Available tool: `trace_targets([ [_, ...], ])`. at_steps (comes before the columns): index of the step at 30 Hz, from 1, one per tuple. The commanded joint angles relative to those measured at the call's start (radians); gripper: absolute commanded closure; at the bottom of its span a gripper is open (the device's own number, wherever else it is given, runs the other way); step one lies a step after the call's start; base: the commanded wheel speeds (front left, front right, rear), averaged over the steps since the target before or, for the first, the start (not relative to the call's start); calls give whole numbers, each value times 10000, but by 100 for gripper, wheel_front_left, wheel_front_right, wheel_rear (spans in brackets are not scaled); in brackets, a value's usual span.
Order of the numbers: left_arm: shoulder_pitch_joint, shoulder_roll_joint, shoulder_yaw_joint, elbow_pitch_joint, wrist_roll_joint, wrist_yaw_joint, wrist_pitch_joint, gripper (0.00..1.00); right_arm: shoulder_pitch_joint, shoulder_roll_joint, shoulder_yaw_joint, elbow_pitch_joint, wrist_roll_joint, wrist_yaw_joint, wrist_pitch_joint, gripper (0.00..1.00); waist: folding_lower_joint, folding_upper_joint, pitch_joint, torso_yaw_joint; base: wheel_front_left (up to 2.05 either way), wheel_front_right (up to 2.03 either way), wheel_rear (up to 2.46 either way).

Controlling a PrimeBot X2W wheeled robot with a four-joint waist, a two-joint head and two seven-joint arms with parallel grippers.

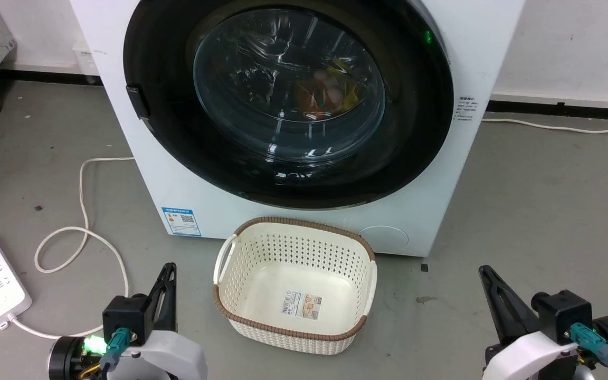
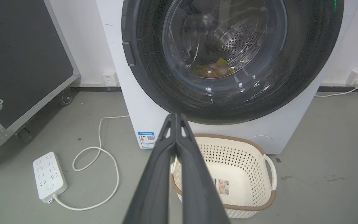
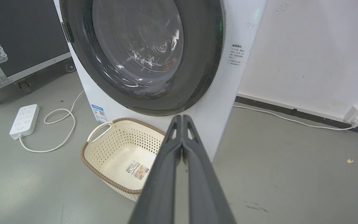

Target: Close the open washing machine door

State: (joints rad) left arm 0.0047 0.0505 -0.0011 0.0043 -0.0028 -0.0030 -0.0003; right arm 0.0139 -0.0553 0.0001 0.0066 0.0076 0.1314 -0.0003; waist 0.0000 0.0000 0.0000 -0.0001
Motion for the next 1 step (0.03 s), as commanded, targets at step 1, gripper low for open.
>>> trace_targets([
  [1,-47,-3,11,-43,28,30,3,100,-139,51,-1,-66,-76,-7,3,100,0,0,0,1,0,0,0],
])
